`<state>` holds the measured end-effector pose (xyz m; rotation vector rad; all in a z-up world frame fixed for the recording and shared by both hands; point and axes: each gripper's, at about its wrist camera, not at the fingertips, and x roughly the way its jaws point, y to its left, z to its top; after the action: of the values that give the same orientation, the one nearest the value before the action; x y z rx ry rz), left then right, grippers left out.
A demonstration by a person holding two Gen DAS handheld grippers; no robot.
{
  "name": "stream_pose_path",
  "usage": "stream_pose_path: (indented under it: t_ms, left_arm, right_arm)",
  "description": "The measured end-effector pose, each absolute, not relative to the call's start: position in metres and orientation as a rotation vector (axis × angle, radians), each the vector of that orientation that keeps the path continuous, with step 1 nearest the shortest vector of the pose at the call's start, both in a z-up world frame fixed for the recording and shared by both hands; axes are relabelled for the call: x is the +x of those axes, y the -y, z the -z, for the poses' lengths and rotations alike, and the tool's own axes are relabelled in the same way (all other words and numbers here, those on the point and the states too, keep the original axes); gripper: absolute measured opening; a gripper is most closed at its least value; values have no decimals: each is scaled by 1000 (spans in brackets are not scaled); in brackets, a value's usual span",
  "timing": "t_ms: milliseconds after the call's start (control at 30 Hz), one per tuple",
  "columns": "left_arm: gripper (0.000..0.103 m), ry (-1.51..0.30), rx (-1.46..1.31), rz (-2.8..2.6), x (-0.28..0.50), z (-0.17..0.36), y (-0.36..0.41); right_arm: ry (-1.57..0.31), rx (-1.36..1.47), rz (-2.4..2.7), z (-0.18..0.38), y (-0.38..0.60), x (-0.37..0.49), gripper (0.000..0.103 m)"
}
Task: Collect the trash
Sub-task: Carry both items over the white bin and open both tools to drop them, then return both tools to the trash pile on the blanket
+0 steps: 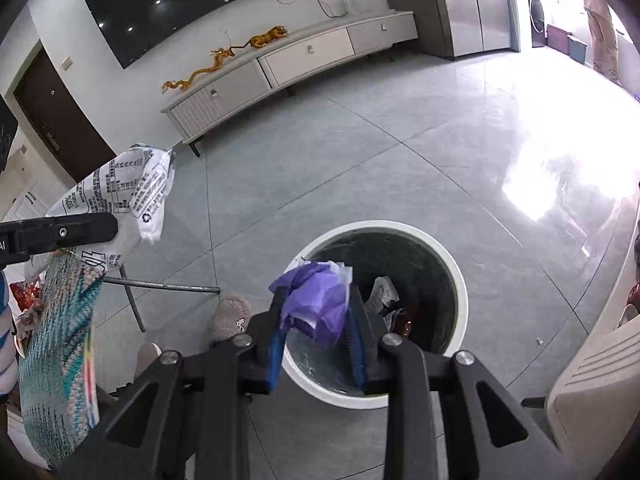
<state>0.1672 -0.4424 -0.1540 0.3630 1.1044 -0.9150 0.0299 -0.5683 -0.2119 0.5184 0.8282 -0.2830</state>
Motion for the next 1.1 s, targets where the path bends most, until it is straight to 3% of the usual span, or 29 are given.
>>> stream_pose_path:
  t_ms: [200,267,300,367,467,767,1100]
  left_arm:
    - [31,-1188,330,923,180,187,471]
    - [39,-1212,287,937,183,192,465]
    - [43,-1220,263,948,184,192,461]
    - [52,-1215,239,954,183,189,452]
    - [52,-1170,216,955,182,174,433]
    - [52,-945,193,872,163,105,357]
    - [66,-668,140,753,129,29,237]
  right_arm:
    - [-877,573,340,249,594,44,30]
    - [-902,582,372,262,598,48,50]
    - [-908,585,385,267,601,46,55]
    - [-912,598,396,273,604,42,56]
    - [-900,598,403,268,601,36,56]
    - [-772,539,370,198,562,25,57]
    - [-607,392,250,86,473,21,57]
